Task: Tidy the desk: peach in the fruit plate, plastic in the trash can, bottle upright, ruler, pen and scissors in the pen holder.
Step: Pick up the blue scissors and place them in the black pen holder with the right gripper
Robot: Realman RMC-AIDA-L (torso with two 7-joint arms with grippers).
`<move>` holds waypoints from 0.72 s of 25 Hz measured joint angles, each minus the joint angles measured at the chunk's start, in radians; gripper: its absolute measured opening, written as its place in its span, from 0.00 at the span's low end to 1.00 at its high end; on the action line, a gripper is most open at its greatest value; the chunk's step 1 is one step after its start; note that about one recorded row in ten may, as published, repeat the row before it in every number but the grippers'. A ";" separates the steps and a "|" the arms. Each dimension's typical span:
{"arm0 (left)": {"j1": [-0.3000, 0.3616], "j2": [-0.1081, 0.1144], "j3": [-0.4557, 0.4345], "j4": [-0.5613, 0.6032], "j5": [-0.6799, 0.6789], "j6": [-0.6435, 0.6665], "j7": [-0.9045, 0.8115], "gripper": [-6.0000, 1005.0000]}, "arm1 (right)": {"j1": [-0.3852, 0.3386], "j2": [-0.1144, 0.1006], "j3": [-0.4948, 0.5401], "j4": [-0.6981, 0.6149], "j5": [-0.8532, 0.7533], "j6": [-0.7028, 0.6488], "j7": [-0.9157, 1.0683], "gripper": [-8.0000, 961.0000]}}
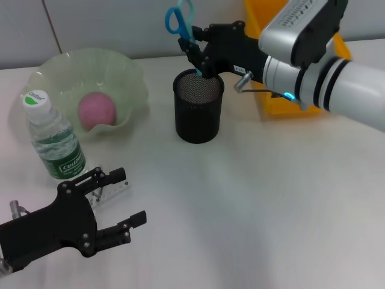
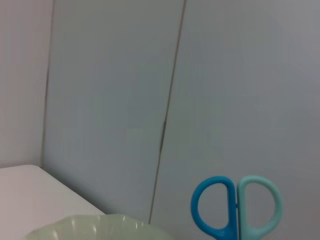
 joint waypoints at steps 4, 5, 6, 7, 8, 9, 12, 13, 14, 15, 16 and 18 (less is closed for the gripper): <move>-0.002 -0.001 0.001 0.000 0.000 0.000 0.003 0.81 | 0.013 0.000 0.000 0.055 0.045 -0.013 -0.037 0.38; -0.003 -0.001 0.002 0.000 0.000 0.000 0.003 0.81 | 0.017 0.000 0.001 0.069 0.047 -0.022 -0.037 0.39; -0.003 -0.001 0.002 -0.001 0.000 0.000 0.003 0.81 | 0.020 -0.001 0.003 0.078 0.047 -0.032 -0.038 0.39; -0.004 -0.001 0.002 -0.001 0.000 0.000 0.003 0.81 | 0.021 -0.001 0.005 0.086 0.048 -0.042 -0.041 0.39; -0.004 -0.001 0.002 -0.001 0.000 0.000 0.003 0.81 | 0.021 -0.001 0.005 0.091 0.050 -0.051 -0.045 0.39; -0.005 -0.001 0.002 -0.001 0.000 0.000 0.003 0.81 | 0.021 -0.001 0.005 0.092 0.051 -0.055 -0.049 0.40; -0.006 -0.002 0.002 -0.003 0.000 -0.001 0.005 0.81 | 0.012 0.000 0.005 0.092 0.052 -0.069 -0.054 0.41; -0.005 -0.002 0.001 -0.004 0.000 0.000 0.005 0.81 | 0.012 0.000 0.005 0.092 0.052 -0.069 -0.054 0.41; -0.005 -0.002 0.001 -0.004 0.000 0.000 0.005 0.81 | 0.009 0.000 0.005 0.090 0.053 -0.073 -0.054 0.41; -0.004 -0.002 0.001 -0.004 0.000 0.000 0.005 0.81 | 0.003 0.000 0.006 0.083 0.053 -0.078 -0.054 0.41; -0.001 -0.002 0.000 -0.003 0.000 0.001 0.005 0.81 | -0.002 0.000 0.007 0.076 0.053 -0.081 -0.054 0.42; 0.001 -0.002 0.000 -0.002 0.000 0.002 0.005 0.81 | -0.017 0.000 0.008 0.055 0.053 -0.086 -0.054 0.46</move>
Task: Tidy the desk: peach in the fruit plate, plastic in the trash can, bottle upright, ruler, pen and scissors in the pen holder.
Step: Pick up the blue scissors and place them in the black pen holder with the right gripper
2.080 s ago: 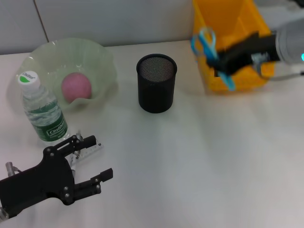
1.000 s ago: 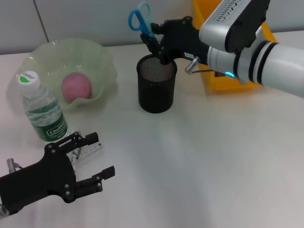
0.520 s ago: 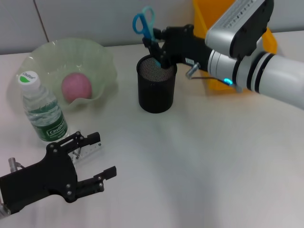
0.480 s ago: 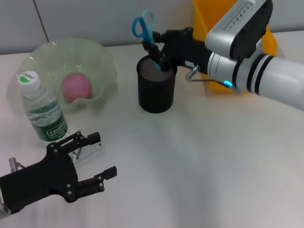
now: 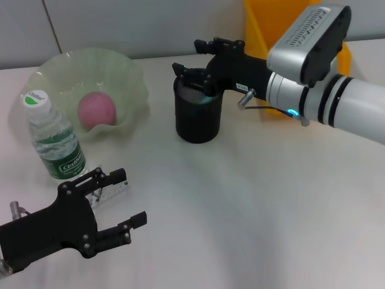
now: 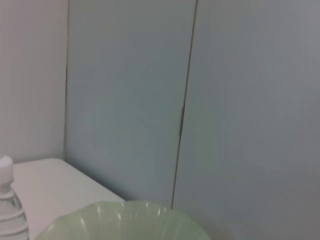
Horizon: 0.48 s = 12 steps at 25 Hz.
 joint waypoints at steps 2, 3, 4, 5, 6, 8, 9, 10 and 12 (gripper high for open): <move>0.002 0.000 -0.002 0.000 0.000 0.003 0.000 0.81 | -0.021 -0.001 0.005 -0.028 0.000 -0.004 0.010 0.54; 0.005 0.000 -0.005 0.001 0.000 0.012 0.000 0.81 | -0.034 -0.002 0.006 -0.044 0.000 -0.005 0.019 0.58; 0.005 0.000 -0.005 0.001 0.000 0.014 0.000 0.81 | -0.062 -0.004 0.005 -0.082 0.000 -0.009 0.041 0.62; 0.006 0.000 -0.005 0.001 0.000 0.017 -0.001 0.81 | -0.062 -0.004 0.005 -0.082 0.000 -0.009 0.041 0.66; 0.006 0.000 -0.005 0.001 0.000 0.017 -0.001 0.81 | -0.082 -0.005 0.003 -0.110 -0.001 -0.016 0.055 0.69; 0.006 0.001 -0.006 0.001 0.000 0.021 -0.002 0.81 | -0.122 -0.007 0.004 -0.164 -0.007 -0.037 0.077 0.76; 0.008 0.003 -0.007 0.002 0.000 0.026 -0.003 0.81 | -0.162 -0.011 0.017 -0.217 -0.027 -0.072 0.124 0.80; 0.010 0.004 -0.009 0.004 0.000 0.028 -0.007 0.81 | -0.162 -0.011 0.017 -0.217 -0.027 -0.072 0.124 0.80; 0.010 0.004 -0.009 0.004 0.000 0.028 -0.007 0.81 | -0.194 -0.015 0.053 -0.267 -0.089 -0.137 0.211 0.80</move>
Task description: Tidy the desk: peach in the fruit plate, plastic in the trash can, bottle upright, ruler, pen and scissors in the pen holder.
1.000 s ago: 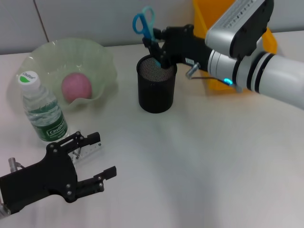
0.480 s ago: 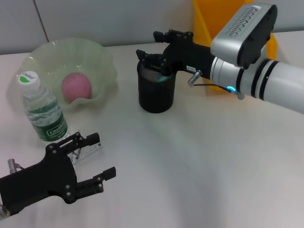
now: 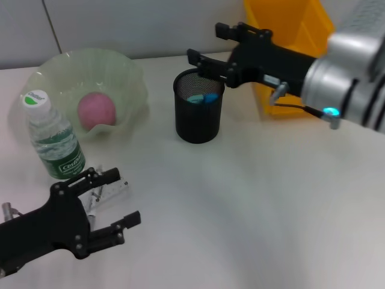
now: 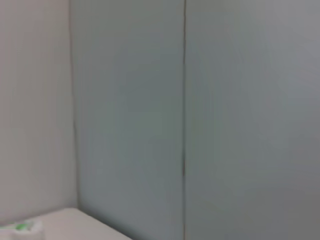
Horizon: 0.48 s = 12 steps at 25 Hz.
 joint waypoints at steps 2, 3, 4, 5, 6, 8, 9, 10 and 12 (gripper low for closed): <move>0.000 0.000 0.000 0.000 0.000 0.000 0.000 0.81 | -0.031 0.002 0.108 -0.072 -0.160 -0.186 0.167 0.80; 0.014 0.002 -0.012 0.030 0.000 0.001 -0.035 0.81 | -0.031 0.002 0.108 -0.072 -0.160 -0.186 0.167 0.80; 0.014 0.002 -0.012 0.030 0.000 0.001 -0.035 0.81 | -0.034 0.003 0.142 -0.090 -0.206 -0.244 0.214 0.80; 0.032 0.002 -0.014 0.065 0.000 -0.002 -0.066 0.81 | -0.035 0.003 0.181 -0.112 -0.264 -0.318 0.273 0.80; 0.048 0.002 -0.022 0.103 0.003 -0.013 -0.110 0.81 | -0.034 0.003 0.210 -0.128 -0.305 -0.375 0.312 0.80; 0.063 0.003 -0.028 0.140 0.009 -0.020 -0.152 0.81 | -0.029 0.003 0.302 -0.173 -0.414 -0.532 0.404 0.80; 0.068 0.003 -0.028 0.162 0.012 -0.022 -0.170 0.81 | -0.029 0.003 0.302 -0.173 -0.414 -0.532 0.404 0.80; 0.075 0.003 -0.026 0.190 0.016 -0.024 -0.192 0.81 | -0.029 0.005 0.331 -0.184 -0.440 -0.572 0.419 0.80; 0.086 0.001 -0.017 0.247 0.026 -0.024 -0.229 0.81 | -0.029 0.005 0.373 -0.197 -0.475 -0.638 0.432 0.80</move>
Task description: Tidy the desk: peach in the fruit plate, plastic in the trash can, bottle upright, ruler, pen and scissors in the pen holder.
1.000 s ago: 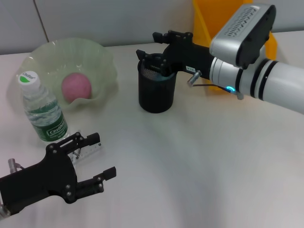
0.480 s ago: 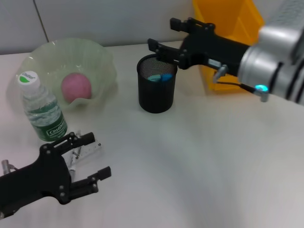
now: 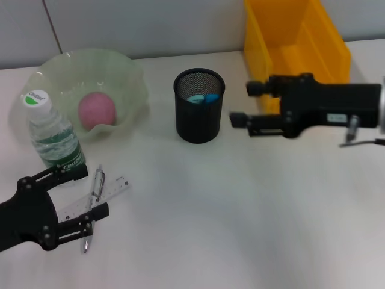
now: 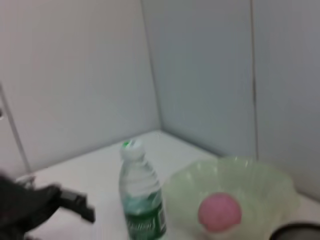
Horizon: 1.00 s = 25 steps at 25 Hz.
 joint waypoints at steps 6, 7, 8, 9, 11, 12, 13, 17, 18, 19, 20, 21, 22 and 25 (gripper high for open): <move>-0.043 -0.007 0.061 0.193 0.133 -0.034 -0.186 0.81 | 0.036 -0.010 0.173 -0.014 -0.122 -0.222 0.055 0.80; -0.056 -0.007 0.076 0.218 0.147 -0.040 -0.208 0.81 | 0.043 -0.010 0.202 -0.016 -0.140 -0.258 0.064 0.80; -0.069 -0.008 0.097 0.243 0.159 -0.047 -0.228 0.81 | 0.050 -0.010 0.224 -0.018 -0.160 -0.290 0.073 0.80; -0.078 -0.008 0.112 0.259 0.168 -0.056 -0.244 0.81 | 0.059 -0.011 0.245 -0.020 -0.184 -0.321 0.088 0.80; -0.102 -0.008 0.155 0.303 0.194 -0.085 -0.294 0.81 | 0.072 -0.013 0.262 -0.031 -0.237 -0.371 0.113 0.80; -0.112 -0.008 0.174 0.321 0.211 -0.101 -0.319 0.81 | 0.078 -0.013 0.264 -0.039 -0.268 -0.394 0.123 0.80; -0.128 -0.008 0.202 0.346 0.238 -0.128 -0.353 0.81 | 0.082 -0.011 0.265 -0.048 -0.295 -0.409 0.127 0.80; -0.174 -0.007 0.265 0.383 0.306 -0.176 -0.427 0.81 | 0.091 -0.001 0.250 -0.082 -0.369 -0.452 0.128 0.80; -0.187 -0.007 0.277 0.388 0.324 -0.186 -0.444 0.81 | 0.093 0.000 0.247 -0.085 -0.374 -0.457 0.128 0.80; -0.198 -0.008 0.288 0.389 0.343 -0.198 -0.456 0.81 | 0.096 0.000 0.245 -0.087 -0.377 -0.462 0.125 0.80; -0.207 -0.008 0.301 0.388 0.357 -0.214 -0.464 0.81 | 0.097 0.001 0.244 -0.087 -0.375 -0.463 0.110 0.80; -0.213 -0.009 0.311 0.386 0.367 -0.226 -0.468 0.81 | 0.098 0.002 0.243 -0.082 -0.370 -0.463 0.092 0.80; -0.216 -0.009 0.327 0.384 0.371 -0.244 -0.469 0.81 | 0.098 0.003 0.242 -0.075 -0.365 -0.462 0.076 0.80; -0.218 -0.009 0.370 0.382 0.375 -0.286 -0.471 0.81 | 0.106 0.005 0.237 -0.032 -0.359 -0.452 0.039 0.80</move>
